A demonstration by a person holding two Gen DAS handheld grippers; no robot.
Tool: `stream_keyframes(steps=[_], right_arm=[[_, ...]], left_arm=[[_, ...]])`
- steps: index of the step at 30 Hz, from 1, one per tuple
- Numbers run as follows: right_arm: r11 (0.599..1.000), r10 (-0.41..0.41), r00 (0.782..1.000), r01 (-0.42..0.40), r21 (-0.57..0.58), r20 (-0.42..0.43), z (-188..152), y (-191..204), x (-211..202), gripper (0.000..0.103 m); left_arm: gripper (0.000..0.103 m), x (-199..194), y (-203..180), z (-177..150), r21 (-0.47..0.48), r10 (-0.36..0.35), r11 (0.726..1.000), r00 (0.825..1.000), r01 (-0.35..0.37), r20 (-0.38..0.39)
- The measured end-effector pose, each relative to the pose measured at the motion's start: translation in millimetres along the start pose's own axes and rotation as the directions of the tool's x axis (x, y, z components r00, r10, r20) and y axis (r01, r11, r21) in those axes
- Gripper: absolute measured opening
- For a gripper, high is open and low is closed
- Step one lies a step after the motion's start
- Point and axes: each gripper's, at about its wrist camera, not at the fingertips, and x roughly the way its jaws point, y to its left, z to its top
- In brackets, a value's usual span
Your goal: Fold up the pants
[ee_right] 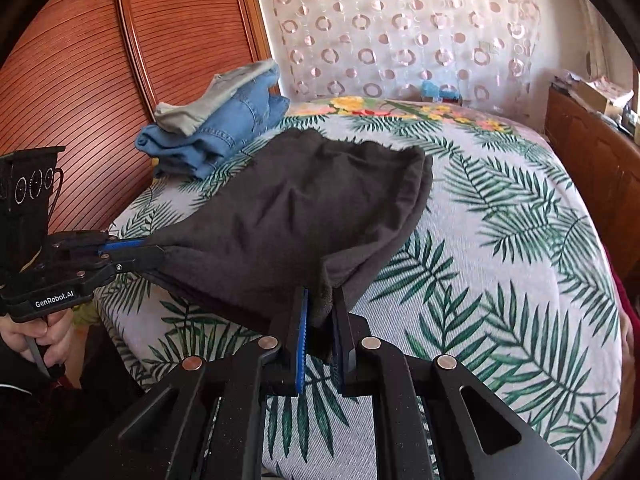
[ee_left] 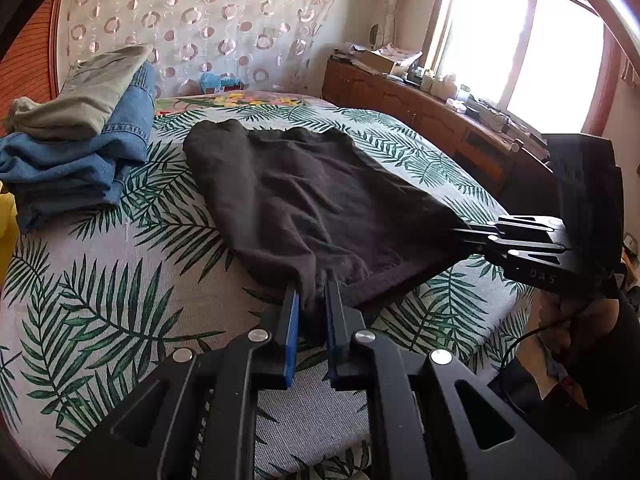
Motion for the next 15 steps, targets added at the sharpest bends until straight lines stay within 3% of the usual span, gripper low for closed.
stream_keyframes(steps=[3, 7, 15], right_arm=[[1.000, -0.010, 1.000, 0.010, -0.003, -0.013, -2, 1, 1, 0.010], [1.000, -0.016, 1.000, 0.016, 0.006, -0.020, -7, 0, 2, 0.010], [1.000, -0.013, 0.999, 0.013, 0.022, -0.031, -18, 2, 13, 0.010]], left_arm=[[0.020, 2, 0, -2, -0.009, 0.019, 1.000, 1.000, -0.019, -0.008], [0.042, 3, 3, -4, -0.025, 0.035, 0.999, 0.999, -0.035, -0.002], [0.042, 9, 3, -11, -0.038, 0.042, 0.998, 0.999, -0.043, -0.025]])
